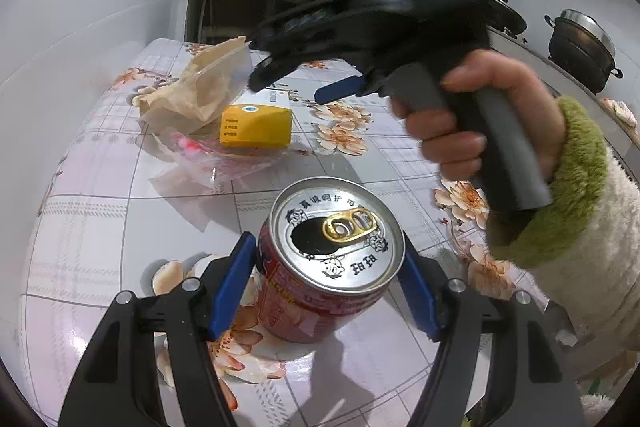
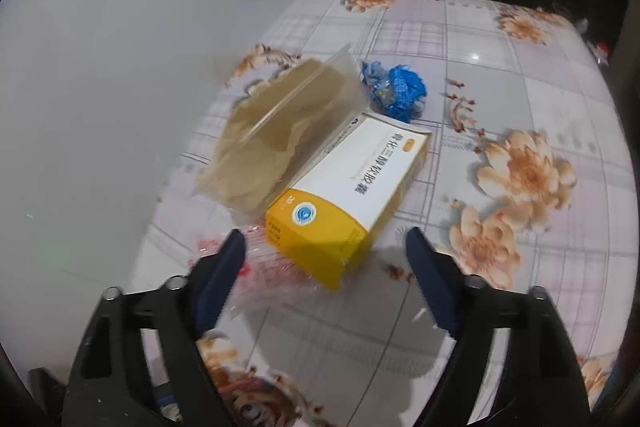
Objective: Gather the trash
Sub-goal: 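Reach the right gripper to the yellow-white medicine box and close on it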
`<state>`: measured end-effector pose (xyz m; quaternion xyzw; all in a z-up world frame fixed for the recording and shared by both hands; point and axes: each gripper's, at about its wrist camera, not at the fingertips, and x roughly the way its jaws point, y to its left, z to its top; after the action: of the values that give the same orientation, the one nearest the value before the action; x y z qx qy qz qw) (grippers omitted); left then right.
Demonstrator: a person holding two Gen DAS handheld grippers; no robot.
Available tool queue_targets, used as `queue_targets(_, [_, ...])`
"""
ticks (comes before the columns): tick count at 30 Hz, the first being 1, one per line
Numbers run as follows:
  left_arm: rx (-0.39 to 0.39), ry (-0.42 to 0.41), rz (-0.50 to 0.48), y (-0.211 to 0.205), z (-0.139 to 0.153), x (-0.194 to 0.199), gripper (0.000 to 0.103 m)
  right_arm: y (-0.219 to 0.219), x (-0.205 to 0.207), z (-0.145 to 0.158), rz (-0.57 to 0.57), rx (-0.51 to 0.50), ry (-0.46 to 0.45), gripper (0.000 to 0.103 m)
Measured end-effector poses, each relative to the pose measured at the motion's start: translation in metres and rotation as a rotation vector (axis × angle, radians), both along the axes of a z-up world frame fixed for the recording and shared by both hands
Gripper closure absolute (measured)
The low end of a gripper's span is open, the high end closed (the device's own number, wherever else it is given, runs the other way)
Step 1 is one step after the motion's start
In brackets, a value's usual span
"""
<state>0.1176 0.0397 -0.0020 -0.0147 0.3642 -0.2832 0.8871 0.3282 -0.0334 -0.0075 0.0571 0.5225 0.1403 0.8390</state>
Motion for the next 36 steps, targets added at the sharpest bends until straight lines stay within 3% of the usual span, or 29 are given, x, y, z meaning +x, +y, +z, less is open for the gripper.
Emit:
queue_targets(7, [0.005,-0.002,0.000,0.000,0.001,0.000,0.036,0.017,0.017,-0.018,-0.011,-0.109,0.016,0.013])
queue_targets(13, [0.002,-0.002,0.003,-0.001,0.002,0.000,0.036,0.028,0.023,-0.032,0.007,-0.172,0.015,0.014])
queue_targets(17, [0.003,-0.002,0.004,-0.001,0.002,-0.001,0.036,0.019,0.018,-0.029,-0.011,-0.145,0.010,0.025])
queue_targets(19, [0.002,-0.003,0.002,-0.001,0.002,0.000,0.036,0.011,0.015,-0.025,-0.021,-0.126,0.014,0.040])
queue_targets(24, [0.001,-0.008,0.006,-0.001,0.001,0.000,0.036,-0.013,0.003,-0.015,-0.042,-0.063,0.040,0.066])
queue_targets(29, [-0.001,-0.008,0.009,0.000,0.000,0.001,0.036,-0.038,-0.003,-0.011,-0.096,-0.045,0.051,0.066])
queue_targets(30, [0.000,-0.009,0.010,0.000,0.000,0.001,0.036,-0.040,-0.003,-0.009,-0.101,-0.038,0.045,0.059])
queue_targets(31, [0.000,-0.009,0.011,0.000,0.000,0.001,0.036,-0.040,-0.002,-0.008,-0.100,-0.035,0.042,0.043])
queue_targets(33, [-0.001,-0.009,0.015,0.001,0.000,0.000,0.036,-0.037,0.001,-0.003,-0.102,-0.033,0.020,0.022])
queue_targets(36, [-0.002,-0.007,0.018,0.001,0.000,0.000,0.036,-0.021,0.009,0.000,-0.063,-0.066,-0.009,0.014])
